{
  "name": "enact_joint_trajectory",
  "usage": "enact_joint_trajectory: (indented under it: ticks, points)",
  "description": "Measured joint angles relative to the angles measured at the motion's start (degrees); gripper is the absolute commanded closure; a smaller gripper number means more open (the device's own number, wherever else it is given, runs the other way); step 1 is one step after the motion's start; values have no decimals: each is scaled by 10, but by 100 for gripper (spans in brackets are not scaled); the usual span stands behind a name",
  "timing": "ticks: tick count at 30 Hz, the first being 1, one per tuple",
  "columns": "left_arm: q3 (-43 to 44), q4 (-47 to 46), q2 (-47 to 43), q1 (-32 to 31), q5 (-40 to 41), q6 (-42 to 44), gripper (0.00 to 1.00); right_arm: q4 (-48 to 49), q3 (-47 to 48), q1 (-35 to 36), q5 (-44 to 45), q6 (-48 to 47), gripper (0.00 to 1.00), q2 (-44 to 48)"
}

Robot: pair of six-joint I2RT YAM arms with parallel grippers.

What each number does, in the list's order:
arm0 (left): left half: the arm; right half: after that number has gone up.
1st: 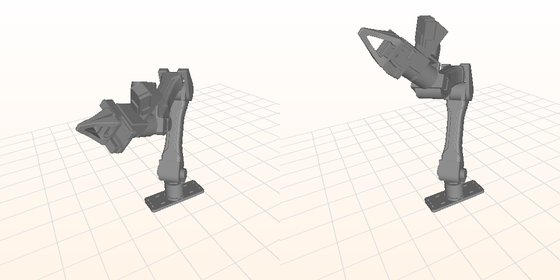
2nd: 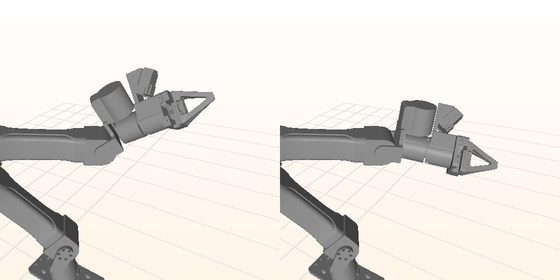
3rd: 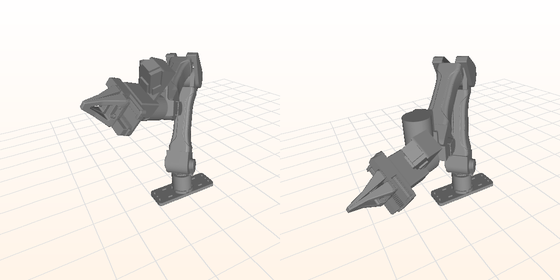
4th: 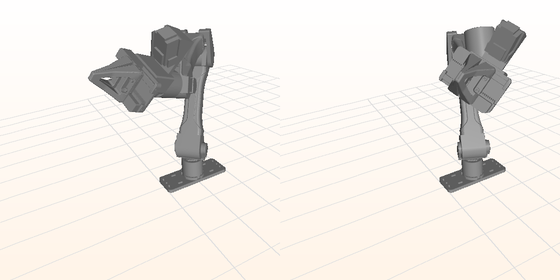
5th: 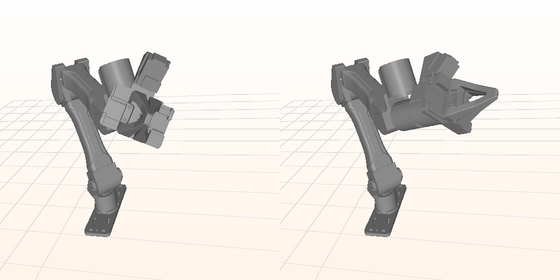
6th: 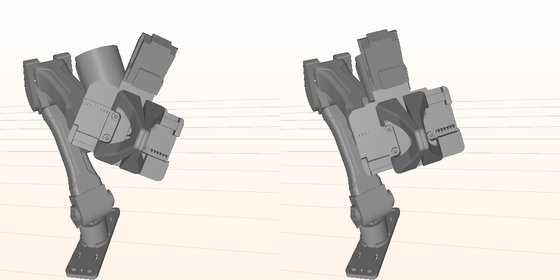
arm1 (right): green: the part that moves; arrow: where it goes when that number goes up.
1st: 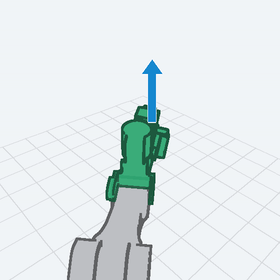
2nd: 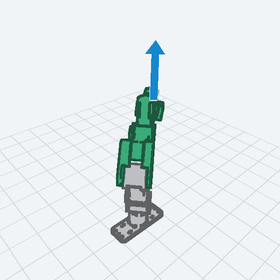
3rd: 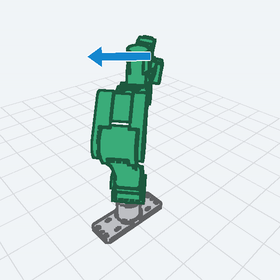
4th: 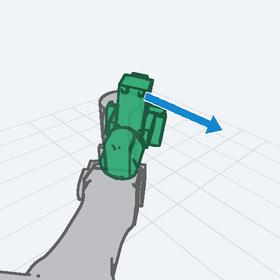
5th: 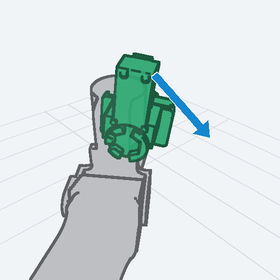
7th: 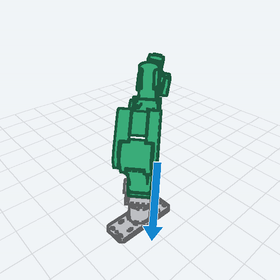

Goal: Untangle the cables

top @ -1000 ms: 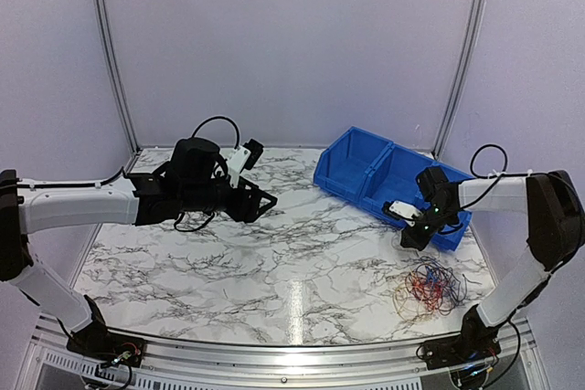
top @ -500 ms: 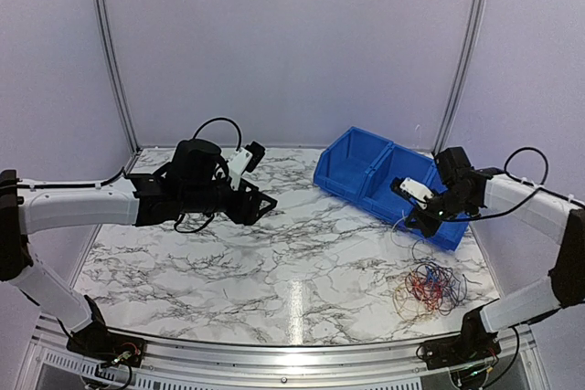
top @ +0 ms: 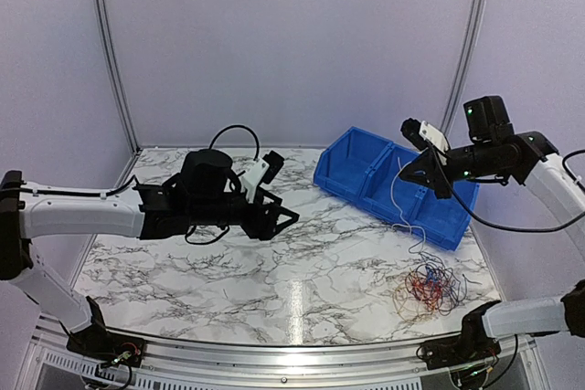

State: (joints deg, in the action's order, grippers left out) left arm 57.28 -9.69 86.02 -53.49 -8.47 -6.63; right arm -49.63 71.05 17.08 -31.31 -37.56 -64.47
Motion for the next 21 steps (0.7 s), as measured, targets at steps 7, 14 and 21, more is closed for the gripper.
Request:
enact_joint_trajectory:
  ticks: [7, 14, 21]
  points:
    - [33, -121, 35, -114, 52, -69, 29, -10, 17, 60, -32, -12, 100, 1]
    - [102, -250, 158, -117, 68, -167, 32, -23, 32, 122, -44, -31, 100, -18]
    - [143, -301, 228, -128, 41, -213, 37, -32, 32, 142, -40, -35, 100, -20]
